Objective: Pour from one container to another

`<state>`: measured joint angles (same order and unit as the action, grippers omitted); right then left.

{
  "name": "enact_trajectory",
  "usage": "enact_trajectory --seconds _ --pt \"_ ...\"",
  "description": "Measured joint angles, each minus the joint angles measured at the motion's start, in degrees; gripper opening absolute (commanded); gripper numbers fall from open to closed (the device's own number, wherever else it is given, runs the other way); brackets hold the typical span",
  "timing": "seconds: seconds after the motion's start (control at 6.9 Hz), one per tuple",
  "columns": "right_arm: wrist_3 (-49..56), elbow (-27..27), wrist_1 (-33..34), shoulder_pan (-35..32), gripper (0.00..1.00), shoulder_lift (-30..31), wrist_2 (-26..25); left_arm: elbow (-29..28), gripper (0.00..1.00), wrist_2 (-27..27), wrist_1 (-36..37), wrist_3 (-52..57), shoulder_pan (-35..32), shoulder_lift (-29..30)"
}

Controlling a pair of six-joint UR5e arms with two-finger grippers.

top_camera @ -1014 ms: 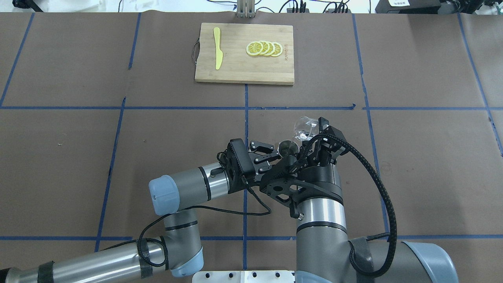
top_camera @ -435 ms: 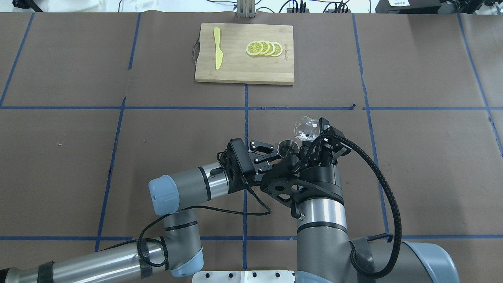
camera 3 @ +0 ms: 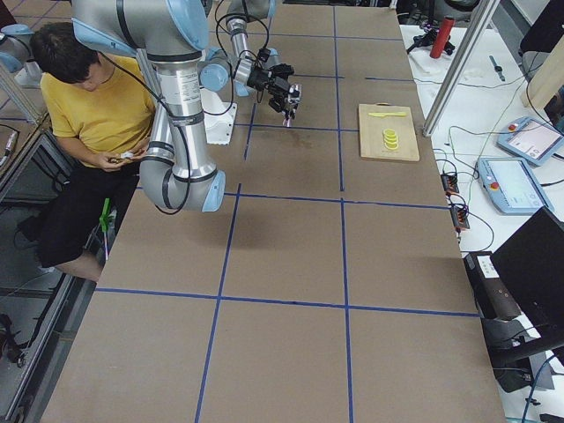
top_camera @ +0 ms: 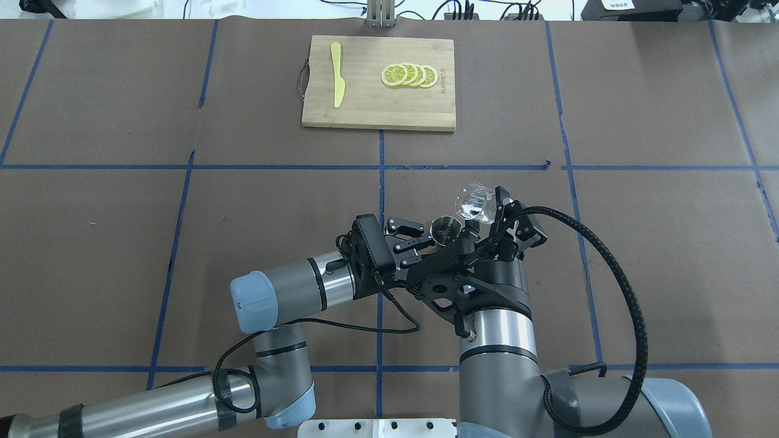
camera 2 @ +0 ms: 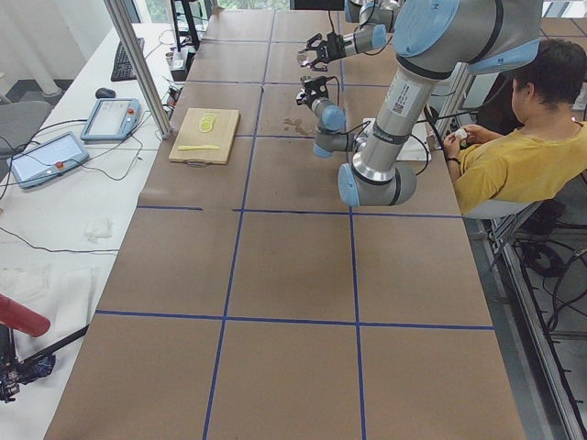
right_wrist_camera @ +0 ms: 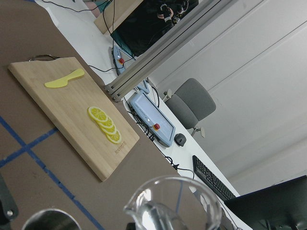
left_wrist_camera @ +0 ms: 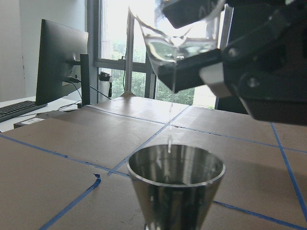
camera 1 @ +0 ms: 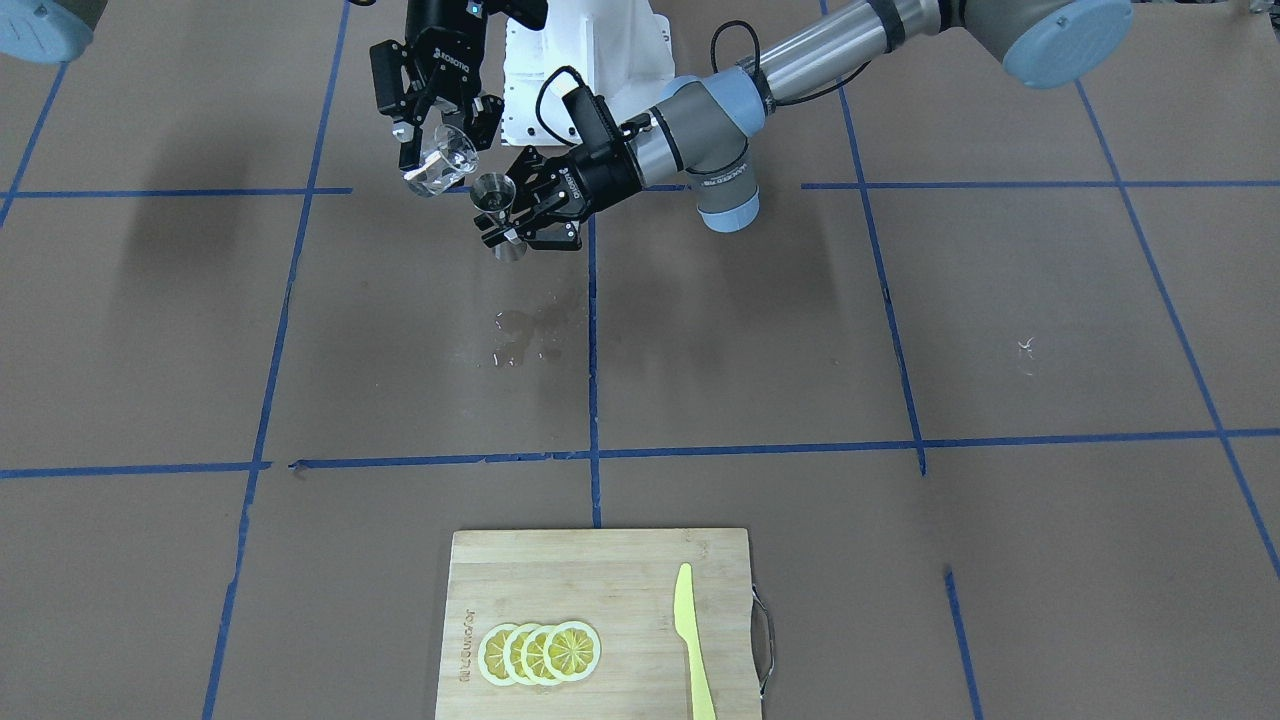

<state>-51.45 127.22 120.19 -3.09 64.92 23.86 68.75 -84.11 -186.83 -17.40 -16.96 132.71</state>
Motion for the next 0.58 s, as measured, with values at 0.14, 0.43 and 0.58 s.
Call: enact_trajectory --seconds 0.14,0.43,0.58 --pt "-2.07 0.28 -0.08 0.03 0.00 -0.12 0.26 0.07 0.00 0.00 -0.04 0.00 0.00 0.00" --pt "-5.71 1.52 -0.18 0.00 0.00 -0.17 0.77 0.23 0.00 0.00 -0.11 0.00 0.00 -0.13" --pt "-8.05 2.22 -0.21 -0.07 0.00 -0.10 1.26 0.43 0.00 0.32 -0.09 0.00 -0.01 -0.35"
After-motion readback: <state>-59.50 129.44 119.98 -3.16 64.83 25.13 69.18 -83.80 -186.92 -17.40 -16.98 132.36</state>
